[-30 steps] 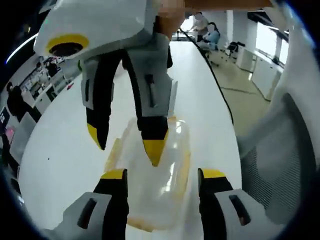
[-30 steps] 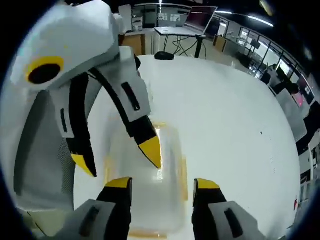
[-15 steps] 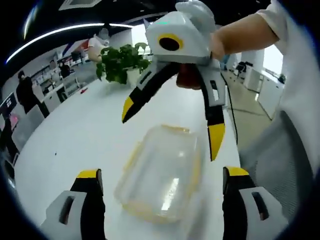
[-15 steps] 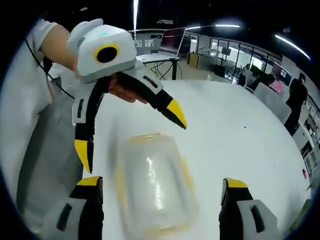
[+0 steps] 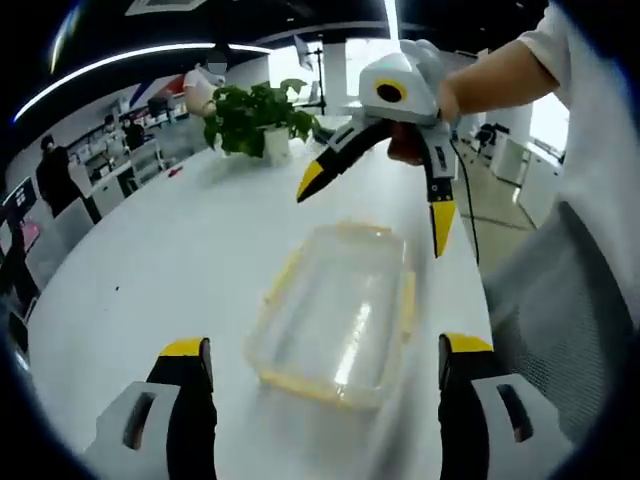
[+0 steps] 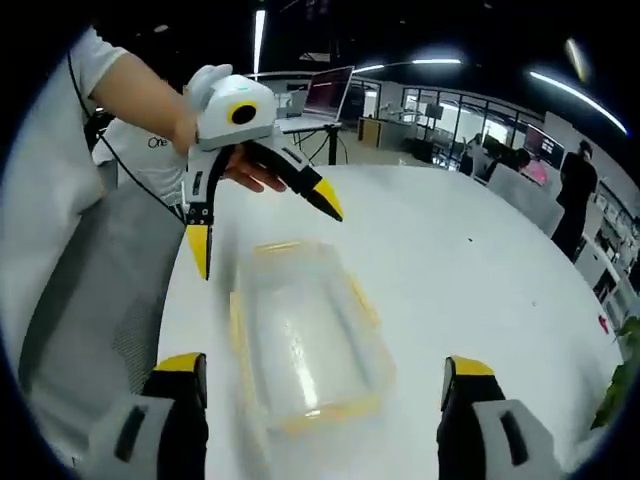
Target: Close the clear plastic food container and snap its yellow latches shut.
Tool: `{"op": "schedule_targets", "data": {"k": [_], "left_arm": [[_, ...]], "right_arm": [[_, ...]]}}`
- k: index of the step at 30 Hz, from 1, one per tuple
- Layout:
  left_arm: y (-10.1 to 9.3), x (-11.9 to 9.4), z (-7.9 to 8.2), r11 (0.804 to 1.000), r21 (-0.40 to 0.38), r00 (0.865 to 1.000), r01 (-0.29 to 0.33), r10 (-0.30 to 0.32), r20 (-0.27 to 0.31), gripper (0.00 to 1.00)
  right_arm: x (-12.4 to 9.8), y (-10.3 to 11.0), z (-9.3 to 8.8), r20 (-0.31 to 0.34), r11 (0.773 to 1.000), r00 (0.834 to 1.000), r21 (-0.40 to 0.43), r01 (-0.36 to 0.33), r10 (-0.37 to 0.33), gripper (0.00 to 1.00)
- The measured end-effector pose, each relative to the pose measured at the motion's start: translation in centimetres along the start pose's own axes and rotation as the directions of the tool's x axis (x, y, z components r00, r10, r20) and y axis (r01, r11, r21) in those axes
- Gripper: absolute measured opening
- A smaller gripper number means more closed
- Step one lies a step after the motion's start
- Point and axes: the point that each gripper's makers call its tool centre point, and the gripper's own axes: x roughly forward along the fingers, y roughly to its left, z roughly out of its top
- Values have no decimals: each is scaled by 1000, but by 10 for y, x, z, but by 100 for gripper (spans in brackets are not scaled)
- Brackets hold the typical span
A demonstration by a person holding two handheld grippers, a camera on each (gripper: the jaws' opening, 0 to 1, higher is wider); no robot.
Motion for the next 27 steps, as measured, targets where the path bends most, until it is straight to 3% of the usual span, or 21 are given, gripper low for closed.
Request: {"op": "schedule_targets", "data": {"k": [4,7,11,15,20,22,27], "left_arm": [[1,2,-8,999,38,999,4,-3,-35,91],[1,4,-12,1000,20,998,12,-11,-60,89],[0,8,-8,996,82,997,28,-21,-76,86],[0,15,-13,990,125,990,58,-41,-138,83],[-2,20,-9,987,133,986,86,-65,-155,81],[-4,22,-9,981,164,983,105,-77,-168,80],[-8,27,-10,969,197,972,151,-109,-210,78]], "right_arm": [[3,2,-10,-23,1000,1000,13,-1,1,95],[4,2,-10,-22,1000,1000,6,0,1,93],[7,3,-6,-47,998,999,-62,-10,8,90],[13,1,-2,-84,992,996,-125,-34,23,87],[19,3,-1,-144,979,988,-188,-78,51,87],[22,8,-5,-190,975,978,-185,-125,89,87],[32,8,-3,-223,966,969,-207,-155,108,83]]}}
